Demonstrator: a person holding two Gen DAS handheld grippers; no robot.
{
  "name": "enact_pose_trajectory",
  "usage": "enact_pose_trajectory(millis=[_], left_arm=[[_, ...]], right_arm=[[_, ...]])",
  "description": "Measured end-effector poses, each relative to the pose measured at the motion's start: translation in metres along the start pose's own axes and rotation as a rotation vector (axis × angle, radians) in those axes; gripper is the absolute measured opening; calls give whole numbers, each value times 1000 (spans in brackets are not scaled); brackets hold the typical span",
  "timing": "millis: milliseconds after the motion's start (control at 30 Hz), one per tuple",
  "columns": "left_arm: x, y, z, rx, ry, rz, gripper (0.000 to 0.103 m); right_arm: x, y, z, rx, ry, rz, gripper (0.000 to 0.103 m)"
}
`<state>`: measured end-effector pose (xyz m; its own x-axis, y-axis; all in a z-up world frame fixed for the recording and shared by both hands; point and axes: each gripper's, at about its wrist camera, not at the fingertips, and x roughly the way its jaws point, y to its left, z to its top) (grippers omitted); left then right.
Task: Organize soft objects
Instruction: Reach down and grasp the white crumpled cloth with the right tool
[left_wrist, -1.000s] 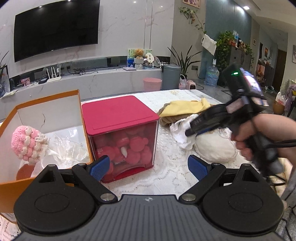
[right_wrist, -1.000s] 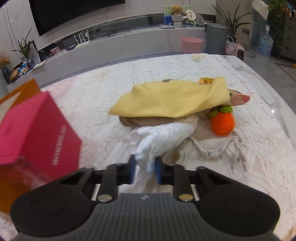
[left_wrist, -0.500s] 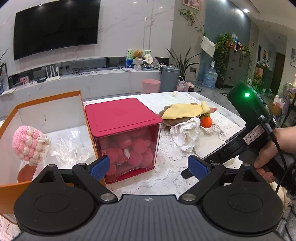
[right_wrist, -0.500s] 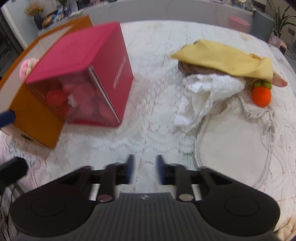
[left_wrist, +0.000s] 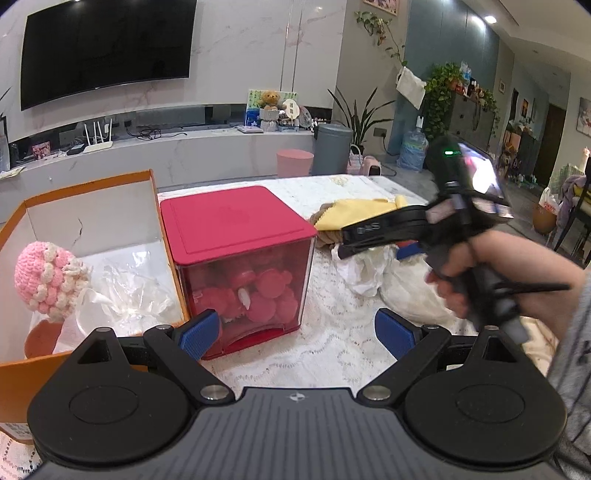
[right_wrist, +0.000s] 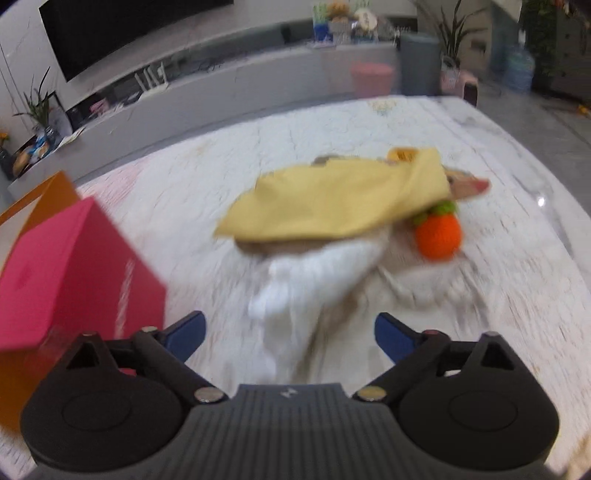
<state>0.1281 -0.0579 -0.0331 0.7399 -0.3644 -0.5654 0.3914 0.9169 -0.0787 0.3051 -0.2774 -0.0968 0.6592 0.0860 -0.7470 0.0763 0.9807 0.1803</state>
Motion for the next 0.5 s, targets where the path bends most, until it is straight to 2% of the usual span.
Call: enact_pose_trajectory(millis=[67,100,133,167,233,300,400,433,500], left_arm=[[3,-2,-2,14,10,10,103],[3,-2,-3,19,13,14,103],[3,-2,-3,22,14,18,103],[3,-1,-3,23,15,20,103],[2,0,-2,19,13,18,103],[2,1,-1,20,10,14,103],[0,1,-1,19,6,15,103],[-1,1,-1,20,7,13,103],[-1,0,-1,26,7,14,103]], right_arm=[[11,4,-1,-14,-45,-23,64],[14,3,-3,-13,-51,-24,55],[17,0,-4,-9,-50,-13,30],[19,-4,-6,1,-47,3,11],[16,-14,-6,31,-20,16,11],[3,-21,-6,46,17,71,11],[-31,-15,-15,-43,114,140,11],[-41,-13,-21,-78,153,190,11],[-50,-5,-32,-157,240,260,19]])
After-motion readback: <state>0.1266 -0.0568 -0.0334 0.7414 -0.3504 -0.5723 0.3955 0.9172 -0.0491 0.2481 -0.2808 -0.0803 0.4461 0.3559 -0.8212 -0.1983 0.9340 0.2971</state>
